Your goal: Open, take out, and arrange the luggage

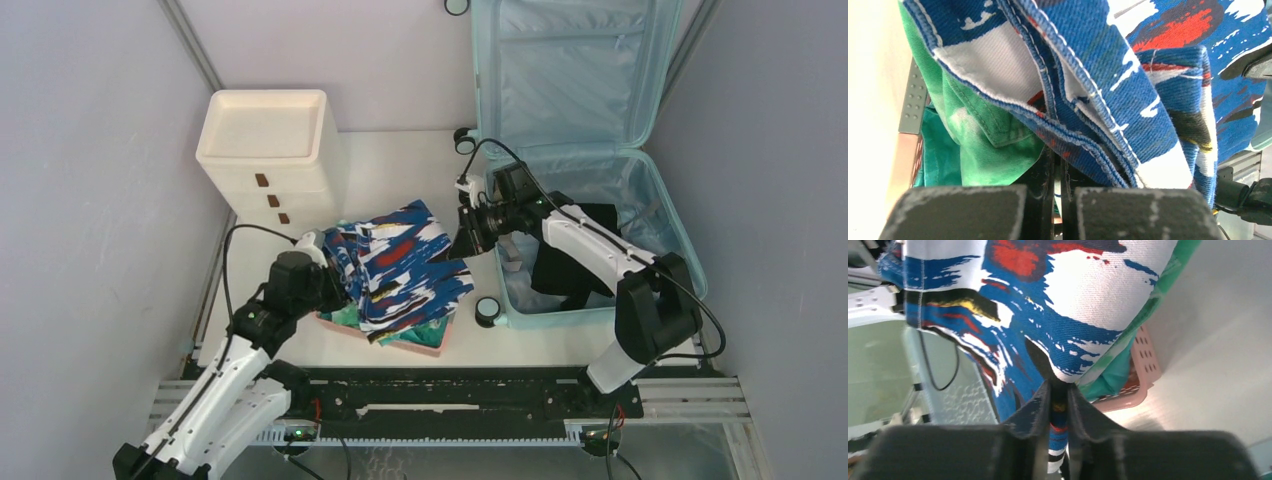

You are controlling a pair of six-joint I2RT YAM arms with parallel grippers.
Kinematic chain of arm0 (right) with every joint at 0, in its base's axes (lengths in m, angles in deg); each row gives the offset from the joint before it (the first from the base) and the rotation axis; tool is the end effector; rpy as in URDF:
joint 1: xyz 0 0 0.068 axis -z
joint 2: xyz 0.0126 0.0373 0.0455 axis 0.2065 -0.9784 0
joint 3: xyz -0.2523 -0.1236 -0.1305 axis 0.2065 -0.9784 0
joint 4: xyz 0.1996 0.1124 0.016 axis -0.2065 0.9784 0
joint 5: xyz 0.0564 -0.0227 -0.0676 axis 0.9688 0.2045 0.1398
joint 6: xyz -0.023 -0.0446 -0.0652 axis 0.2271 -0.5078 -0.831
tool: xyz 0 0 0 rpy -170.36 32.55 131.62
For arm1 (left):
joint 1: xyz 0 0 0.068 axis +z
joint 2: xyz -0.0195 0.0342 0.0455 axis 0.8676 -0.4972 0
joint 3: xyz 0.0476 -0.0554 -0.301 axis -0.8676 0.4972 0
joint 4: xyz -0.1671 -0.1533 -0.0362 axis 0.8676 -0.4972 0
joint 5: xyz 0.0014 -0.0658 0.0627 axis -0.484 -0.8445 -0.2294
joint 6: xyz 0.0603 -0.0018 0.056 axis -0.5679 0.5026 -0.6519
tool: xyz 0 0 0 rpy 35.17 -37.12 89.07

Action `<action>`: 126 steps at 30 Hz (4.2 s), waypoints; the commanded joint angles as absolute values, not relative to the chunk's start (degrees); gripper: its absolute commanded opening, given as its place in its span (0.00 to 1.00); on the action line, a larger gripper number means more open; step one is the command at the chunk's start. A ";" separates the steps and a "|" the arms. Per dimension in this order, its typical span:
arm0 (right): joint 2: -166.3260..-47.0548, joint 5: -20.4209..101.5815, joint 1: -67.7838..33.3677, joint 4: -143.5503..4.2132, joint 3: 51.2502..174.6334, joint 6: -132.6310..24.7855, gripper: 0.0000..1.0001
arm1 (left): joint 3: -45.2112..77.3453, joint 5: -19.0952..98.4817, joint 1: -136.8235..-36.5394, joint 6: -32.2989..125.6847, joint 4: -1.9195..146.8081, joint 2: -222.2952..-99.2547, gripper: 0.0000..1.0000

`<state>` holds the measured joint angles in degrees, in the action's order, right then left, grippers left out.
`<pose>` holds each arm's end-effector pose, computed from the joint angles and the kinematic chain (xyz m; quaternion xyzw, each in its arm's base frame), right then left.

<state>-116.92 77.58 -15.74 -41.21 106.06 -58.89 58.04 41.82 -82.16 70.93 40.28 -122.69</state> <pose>0.2620 0.1941 0.2921 -0.3168 0.8237 0.4243 0.2027 0.1010 -0.0491 0.2423 -0.0841 0.8907 -0.2566 0.3657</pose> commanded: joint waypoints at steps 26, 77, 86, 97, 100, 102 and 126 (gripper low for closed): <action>-106.67 80.89 -18.05 -27.65 101.69 -64.20 0.59 | 44.40 55.18 -76.44 62.63 27.38 -125.06 0.57; -99.99 85.61 11.15 -17.59 112.51 -93.09 0.69 | 54.81 23.04 -78.03 72.19 62.68 -119.67 0.56; -109.13 54.48 12.11 -31.51 106.24 -76.76 0.74 | 57.19 44.15 -98.86 65.11 73.15 -122.42 0.61; -121.50 35.01 2.08 -37.89 103.33 -70.17 0.78 | 65.81 45.94 -98.97 69.99 81.23 -121.05 0.64; -122.66 32.95 2.28 -38.15 103.27 -70.25 0.77 | 66.90 46.13 -98.96 70.25 81.74 -119.95 0.64; -122.62 31.56 2.34 -38.63 102.41 -70.52 0.77 | 67.42 46.11 -98.99 70.50 81.93 -119.61 0.64; -116.86 40.69 6.72 -38.24 100.02 -73.17 0.13 | 66.67 41.81 -99.01 75.12 85.82 -123.65 0.63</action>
